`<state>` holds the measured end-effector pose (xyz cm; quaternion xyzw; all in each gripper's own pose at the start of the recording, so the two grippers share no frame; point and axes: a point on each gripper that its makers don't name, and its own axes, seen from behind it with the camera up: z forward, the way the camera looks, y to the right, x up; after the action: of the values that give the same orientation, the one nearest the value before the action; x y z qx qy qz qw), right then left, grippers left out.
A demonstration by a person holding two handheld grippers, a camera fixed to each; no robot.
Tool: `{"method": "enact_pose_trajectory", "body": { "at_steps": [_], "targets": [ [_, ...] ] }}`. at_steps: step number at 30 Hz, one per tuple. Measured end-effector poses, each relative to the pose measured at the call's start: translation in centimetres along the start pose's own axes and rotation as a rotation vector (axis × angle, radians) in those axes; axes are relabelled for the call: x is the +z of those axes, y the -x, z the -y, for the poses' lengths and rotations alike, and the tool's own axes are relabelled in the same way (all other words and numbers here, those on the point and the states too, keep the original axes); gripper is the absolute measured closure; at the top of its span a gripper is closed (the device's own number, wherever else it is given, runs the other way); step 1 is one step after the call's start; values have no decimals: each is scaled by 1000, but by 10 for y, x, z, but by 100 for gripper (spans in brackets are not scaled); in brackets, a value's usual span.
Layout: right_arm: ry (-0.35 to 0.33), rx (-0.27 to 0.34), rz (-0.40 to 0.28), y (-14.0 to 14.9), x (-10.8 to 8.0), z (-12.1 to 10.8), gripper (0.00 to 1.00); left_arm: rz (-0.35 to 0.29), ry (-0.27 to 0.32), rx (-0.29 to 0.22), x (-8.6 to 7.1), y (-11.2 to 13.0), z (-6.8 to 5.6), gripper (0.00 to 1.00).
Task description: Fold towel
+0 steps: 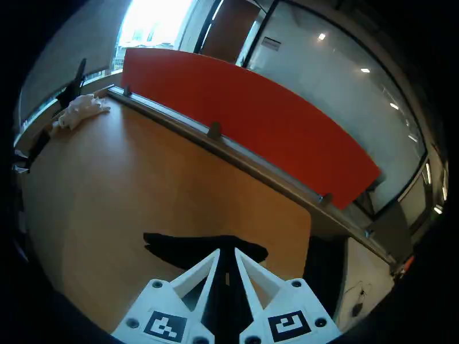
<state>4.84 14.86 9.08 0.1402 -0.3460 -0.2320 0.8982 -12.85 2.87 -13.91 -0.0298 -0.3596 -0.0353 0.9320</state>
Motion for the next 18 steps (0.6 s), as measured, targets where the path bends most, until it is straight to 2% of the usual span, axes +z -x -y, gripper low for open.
{"method": "enact_pose_trajectory", "body": {
  "at_steps": [11, 18],
  "targets": [
    [14, 8, 16, 13, -5, -11, 95, 1, 7, 11, 1, -4, -8, 0],
    [24, 32, 35, 37, -17, -15, 95, -1, 12, 18, 0, -6, -12, 0]
  ]
}}
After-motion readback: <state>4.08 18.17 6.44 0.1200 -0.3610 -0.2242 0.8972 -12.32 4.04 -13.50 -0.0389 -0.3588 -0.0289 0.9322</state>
